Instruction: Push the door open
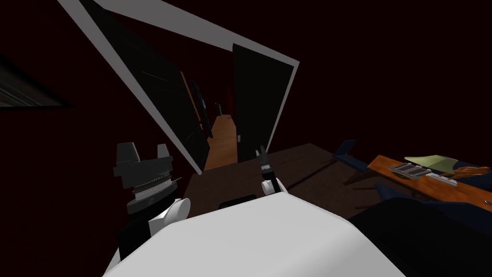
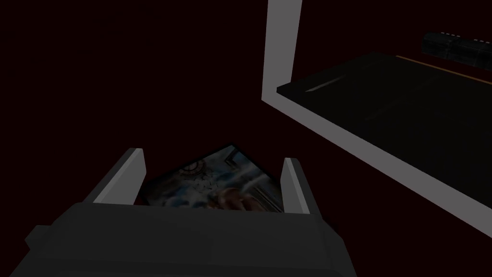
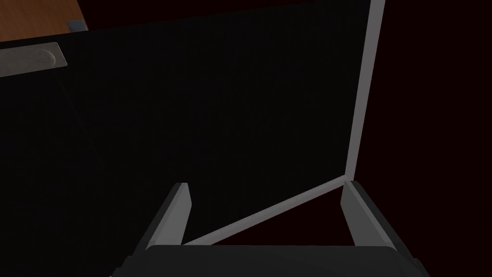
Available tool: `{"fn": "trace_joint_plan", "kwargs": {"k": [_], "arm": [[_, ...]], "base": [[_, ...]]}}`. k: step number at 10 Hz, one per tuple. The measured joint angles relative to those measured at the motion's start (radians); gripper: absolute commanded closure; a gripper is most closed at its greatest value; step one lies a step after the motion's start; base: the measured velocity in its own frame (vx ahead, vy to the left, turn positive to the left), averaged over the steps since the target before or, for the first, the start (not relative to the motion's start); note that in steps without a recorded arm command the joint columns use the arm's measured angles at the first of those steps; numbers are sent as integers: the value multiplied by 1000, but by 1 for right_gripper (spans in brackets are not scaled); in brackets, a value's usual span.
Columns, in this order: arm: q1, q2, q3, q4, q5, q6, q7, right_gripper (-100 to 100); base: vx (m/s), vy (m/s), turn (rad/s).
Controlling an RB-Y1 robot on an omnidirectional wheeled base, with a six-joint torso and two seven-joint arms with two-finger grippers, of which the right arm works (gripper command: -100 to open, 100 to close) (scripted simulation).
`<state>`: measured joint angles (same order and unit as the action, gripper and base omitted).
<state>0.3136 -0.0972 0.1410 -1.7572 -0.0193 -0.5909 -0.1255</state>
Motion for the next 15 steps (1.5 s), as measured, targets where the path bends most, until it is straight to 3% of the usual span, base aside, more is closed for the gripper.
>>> {"fn": "trace_joint_plan", "kwargs": {"k": [15], "arm": [[-140, -29, 42, 355, 39, -76, -40, -100]], "base": [[94, 32, -49]]}}
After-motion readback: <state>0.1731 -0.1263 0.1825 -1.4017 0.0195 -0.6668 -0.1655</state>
